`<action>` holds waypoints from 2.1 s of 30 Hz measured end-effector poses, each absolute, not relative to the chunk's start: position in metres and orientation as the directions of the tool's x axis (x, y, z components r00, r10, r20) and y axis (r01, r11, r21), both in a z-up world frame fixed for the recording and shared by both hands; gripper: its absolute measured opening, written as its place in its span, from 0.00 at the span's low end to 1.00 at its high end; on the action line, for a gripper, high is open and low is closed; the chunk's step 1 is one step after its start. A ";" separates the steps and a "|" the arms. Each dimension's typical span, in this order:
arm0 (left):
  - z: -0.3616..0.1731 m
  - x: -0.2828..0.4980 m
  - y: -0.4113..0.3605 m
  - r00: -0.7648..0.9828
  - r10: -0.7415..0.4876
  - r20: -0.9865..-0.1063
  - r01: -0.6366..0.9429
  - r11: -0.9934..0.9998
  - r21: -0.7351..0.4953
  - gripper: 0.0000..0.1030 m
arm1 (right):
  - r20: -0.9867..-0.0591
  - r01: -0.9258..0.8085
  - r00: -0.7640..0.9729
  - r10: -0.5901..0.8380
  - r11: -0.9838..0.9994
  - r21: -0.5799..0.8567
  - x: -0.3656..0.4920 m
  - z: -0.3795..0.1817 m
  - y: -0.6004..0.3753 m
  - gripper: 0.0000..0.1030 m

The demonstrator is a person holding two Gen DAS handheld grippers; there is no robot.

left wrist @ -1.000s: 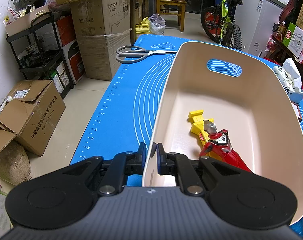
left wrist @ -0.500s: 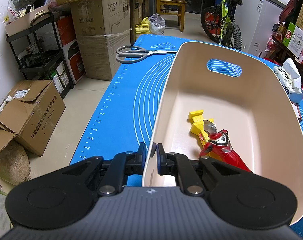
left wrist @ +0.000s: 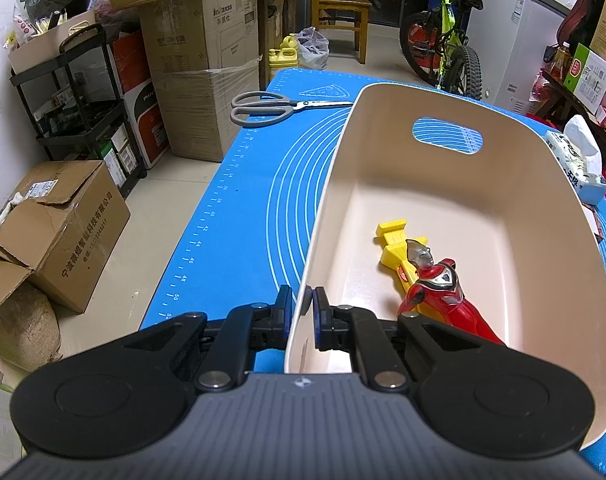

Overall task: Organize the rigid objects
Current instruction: 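Carry the black earbud case into the basket and release it with the right tool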

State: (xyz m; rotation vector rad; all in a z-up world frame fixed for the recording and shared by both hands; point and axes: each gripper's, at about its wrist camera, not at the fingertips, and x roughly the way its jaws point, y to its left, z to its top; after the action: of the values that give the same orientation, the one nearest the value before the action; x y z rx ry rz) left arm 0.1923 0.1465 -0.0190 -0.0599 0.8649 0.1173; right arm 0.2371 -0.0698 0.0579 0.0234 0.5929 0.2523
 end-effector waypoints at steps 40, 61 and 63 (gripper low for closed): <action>-0.016 0.195 0.143 0.642 0.082 -0.762 -0.131 0.991 -0.003 0.12 | -0.789 -0.414 0.534 0.302 0.908 0.067 0.251 -0.018 0.054 0.60; -0.015 0.195 0.142 0.643 0.087 -0.761 -0.131 0.991 0.003 0.12 | -0.635 -0.148 0.756 0.156 0.987 0.066 0.269 0.040 -0.075 0.78; -0.015 0.195 0.142 0.643 0.088 -0.761 -0.131 0.991 0.004 0.12 | -0.650 -0.114 0.750 0.124 0.992 0.057 0.274 0.032 -0.090 0.78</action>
State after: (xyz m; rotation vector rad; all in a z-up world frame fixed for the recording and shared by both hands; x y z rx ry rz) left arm 0.1954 0.1418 -0.0147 -0.0526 0.8640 0.1246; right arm 0.2738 -0.0898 0.0315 0.0144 0.7106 0.1297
